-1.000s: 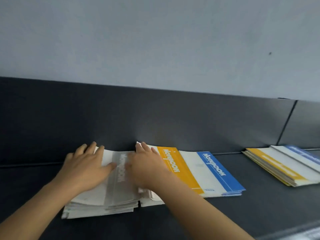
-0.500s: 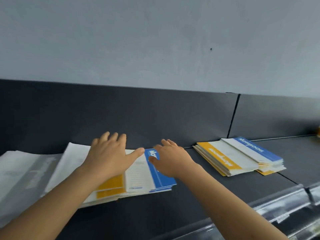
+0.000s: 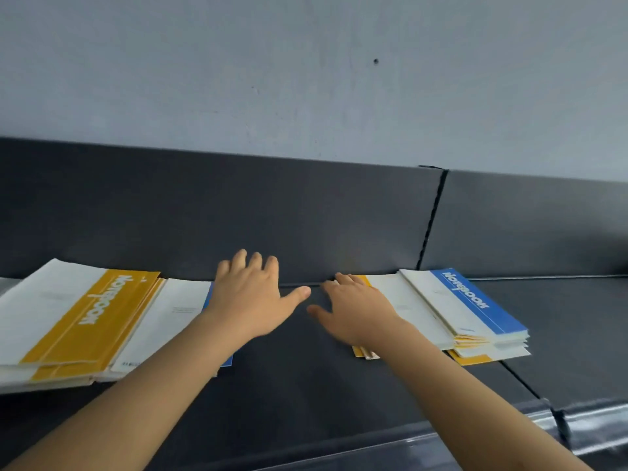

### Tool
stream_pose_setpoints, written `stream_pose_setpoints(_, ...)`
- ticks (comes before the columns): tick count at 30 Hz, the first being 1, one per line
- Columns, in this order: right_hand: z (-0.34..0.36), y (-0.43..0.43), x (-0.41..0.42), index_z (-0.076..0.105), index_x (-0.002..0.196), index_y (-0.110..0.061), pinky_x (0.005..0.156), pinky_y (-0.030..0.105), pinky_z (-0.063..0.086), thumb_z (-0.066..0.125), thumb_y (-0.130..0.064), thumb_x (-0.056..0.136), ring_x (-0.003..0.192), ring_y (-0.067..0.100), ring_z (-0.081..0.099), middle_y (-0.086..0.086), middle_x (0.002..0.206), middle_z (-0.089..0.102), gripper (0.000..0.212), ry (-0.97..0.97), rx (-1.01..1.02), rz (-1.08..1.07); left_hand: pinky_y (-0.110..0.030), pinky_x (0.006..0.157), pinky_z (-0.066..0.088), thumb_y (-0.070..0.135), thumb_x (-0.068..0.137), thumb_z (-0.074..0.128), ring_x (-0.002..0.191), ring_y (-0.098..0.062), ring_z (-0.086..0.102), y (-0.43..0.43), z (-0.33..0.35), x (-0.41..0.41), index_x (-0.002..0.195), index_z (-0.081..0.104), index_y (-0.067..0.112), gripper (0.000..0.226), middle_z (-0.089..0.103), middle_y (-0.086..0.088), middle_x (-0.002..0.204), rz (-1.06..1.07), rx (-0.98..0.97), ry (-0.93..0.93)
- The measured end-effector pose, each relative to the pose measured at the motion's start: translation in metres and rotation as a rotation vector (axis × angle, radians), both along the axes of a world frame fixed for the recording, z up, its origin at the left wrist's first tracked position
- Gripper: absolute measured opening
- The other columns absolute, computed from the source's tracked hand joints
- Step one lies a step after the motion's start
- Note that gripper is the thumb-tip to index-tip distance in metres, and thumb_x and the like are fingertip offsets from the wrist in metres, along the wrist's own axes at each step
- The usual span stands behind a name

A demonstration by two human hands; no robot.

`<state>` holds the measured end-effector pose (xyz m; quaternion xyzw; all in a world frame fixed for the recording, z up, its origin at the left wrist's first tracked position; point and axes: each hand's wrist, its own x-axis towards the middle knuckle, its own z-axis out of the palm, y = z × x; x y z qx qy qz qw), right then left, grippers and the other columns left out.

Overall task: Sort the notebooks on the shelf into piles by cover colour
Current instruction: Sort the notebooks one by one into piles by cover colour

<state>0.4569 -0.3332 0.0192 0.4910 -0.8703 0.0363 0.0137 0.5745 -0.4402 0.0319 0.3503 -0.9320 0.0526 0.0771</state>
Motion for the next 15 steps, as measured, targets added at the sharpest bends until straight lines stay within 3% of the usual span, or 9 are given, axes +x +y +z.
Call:
stream_pose_setpoints(4,-0.006,0.009,-0.022,0.048,0.131,-0.016,0.097,0.038,0.038,0.038,-0.055,0.094,0.124,0.025,0.042,0.006,0.127,0.051,0.054,-0.044,0.032,-0.075,-0.043,0.112,0.023,0.075,0.089,0.019,0.145,-0.028,0.021,0.004,-0.007,-0.026,0.151,0.025,0.016,0.086,0.031,-0.004,0.156,-0.053,0.015,-0.022)
stream_pose_setpoints(9,-0.007,0.026,-0.072,0.045,0.135,-0.016,0.097,0.039,0.040,0.035,-0.051,0.097,0.124,0.026,0.044,0.006,0.135,0.050,0.053,-0.056,0.090,-0.130,-0.043,0.108,0.030,0.076,0.089,0.026,0.137,-0.029,0.036,0.018,-0.016,-0.071,0.148,0.031,0.015,0.086,0.043,-0.006,0.149,-0.075,0.176,-0.033)
stream_pose_setpoints(11,-0.007,0.031,-0.096,0.042,0.139,-0.017,0.101,0.040,0.039,0.034,-0.048,0.098,0.128,0.026,0.043,0.006,0.141,0.047,0.052,-0.046,0.098,-0.150,-0.041,0.101,0.036,0.073,0.089,0.035,0.128,-0.028,0.046,0.026,-0.017,-0.096,0.135,0.046,0.016,0.074,0.053,-0.005,0.138,-0.069,0.244,-0.027)
stream_pose_setpoints(15,-0.025,0.028,-0.137,0.043,0.135,-0.015,0.100,0.041,0.039,0.030,-0.043,0.100,0.126,0.028,0.044,0.008,0.137,0.049,0.046,-0.075,0.125,-0.160,-0.033,0.073,0.047,0.058,0.082,0.056,0.094,-0.021,0.064,0.034,-0.038,-0.143,0.087,0.064,0.023,0.037,0.070,0.003,0.099,-0.031,0.507,0.112)
